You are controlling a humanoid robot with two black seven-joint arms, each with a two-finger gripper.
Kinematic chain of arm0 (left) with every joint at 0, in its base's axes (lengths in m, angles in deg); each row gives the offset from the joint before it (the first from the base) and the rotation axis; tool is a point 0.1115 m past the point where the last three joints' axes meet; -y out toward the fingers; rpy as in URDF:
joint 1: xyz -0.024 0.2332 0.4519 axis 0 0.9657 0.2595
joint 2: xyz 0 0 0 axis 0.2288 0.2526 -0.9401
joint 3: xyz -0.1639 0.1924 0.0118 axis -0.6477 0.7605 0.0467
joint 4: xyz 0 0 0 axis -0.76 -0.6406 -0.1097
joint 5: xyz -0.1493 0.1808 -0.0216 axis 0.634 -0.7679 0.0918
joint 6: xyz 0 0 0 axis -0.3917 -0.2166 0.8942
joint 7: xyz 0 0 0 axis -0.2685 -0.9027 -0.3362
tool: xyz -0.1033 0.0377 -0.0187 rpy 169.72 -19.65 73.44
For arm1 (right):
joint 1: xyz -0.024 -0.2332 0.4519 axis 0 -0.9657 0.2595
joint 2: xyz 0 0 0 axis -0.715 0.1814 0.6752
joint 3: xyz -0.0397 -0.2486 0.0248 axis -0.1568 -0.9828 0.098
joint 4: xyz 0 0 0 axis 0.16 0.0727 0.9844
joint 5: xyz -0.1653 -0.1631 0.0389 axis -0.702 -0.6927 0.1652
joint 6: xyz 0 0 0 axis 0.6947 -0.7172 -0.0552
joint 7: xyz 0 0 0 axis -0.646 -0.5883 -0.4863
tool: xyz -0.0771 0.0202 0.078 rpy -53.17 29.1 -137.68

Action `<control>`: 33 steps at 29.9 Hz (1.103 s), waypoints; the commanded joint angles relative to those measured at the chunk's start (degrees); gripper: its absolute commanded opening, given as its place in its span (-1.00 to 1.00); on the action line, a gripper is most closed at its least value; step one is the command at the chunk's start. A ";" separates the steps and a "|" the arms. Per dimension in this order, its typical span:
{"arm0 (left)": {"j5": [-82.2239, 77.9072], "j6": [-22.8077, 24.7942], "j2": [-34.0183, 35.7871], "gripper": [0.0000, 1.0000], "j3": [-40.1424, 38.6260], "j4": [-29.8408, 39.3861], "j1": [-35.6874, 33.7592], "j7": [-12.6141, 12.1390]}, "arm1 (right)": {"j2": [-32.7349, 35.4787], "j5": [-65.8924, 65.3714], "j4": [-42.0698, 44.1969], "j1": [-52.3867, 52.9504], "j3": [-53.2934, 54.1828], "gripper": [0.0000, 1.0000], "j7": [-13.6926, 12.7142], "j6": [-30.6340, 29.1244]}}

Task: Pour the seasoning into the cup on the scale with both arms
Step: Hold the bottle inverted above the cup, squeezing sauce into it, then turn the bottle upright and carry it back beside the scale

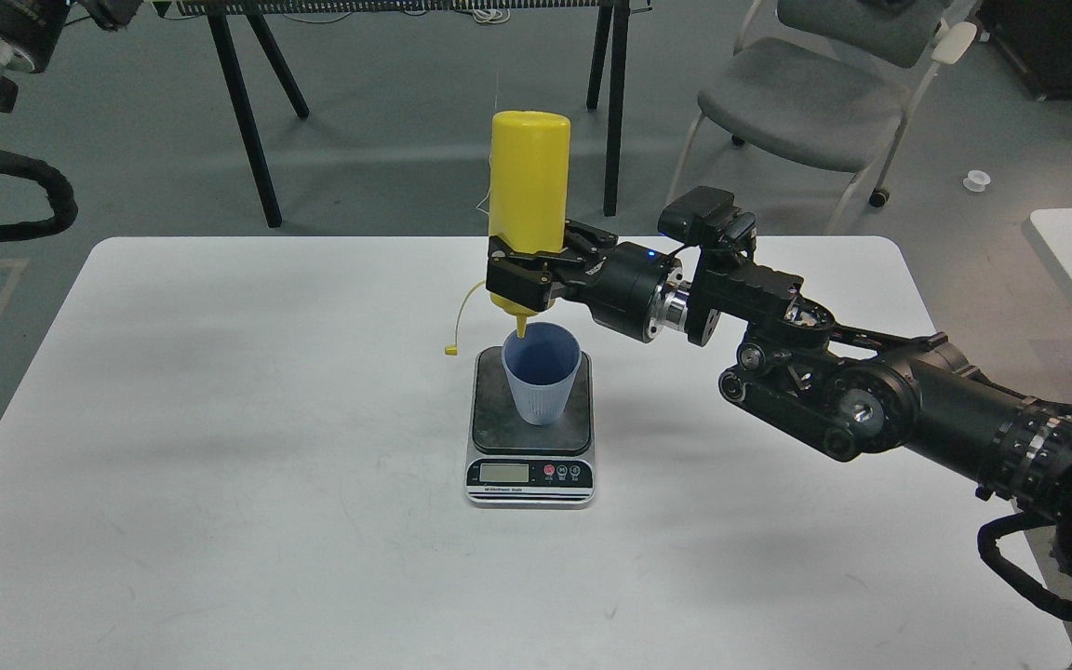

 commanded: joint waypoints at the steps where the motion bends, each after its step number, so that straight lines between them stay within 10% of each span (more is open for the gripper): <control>1: -0.01 -0.01 -0.02 0.99 -0.21 0.00 0.30 0.00 | -0.26 -5.06 3.19 0.13 -0.52 -0.27 0.67 2.50; 22: -0.01 -0.10 -0.20 0.99 -0.38 0.00 0.74 0.00 | 0.35 -4.38 4.96 -0.39 1.32 -0.27 4.19 6.29; 33: -0.01 -0.01 -0.11 0.99 -0.47 0.00 0.48 -0.18 | 12.29 39.01 -9.09 -1.71 4.14 -0.27 4.01 3.31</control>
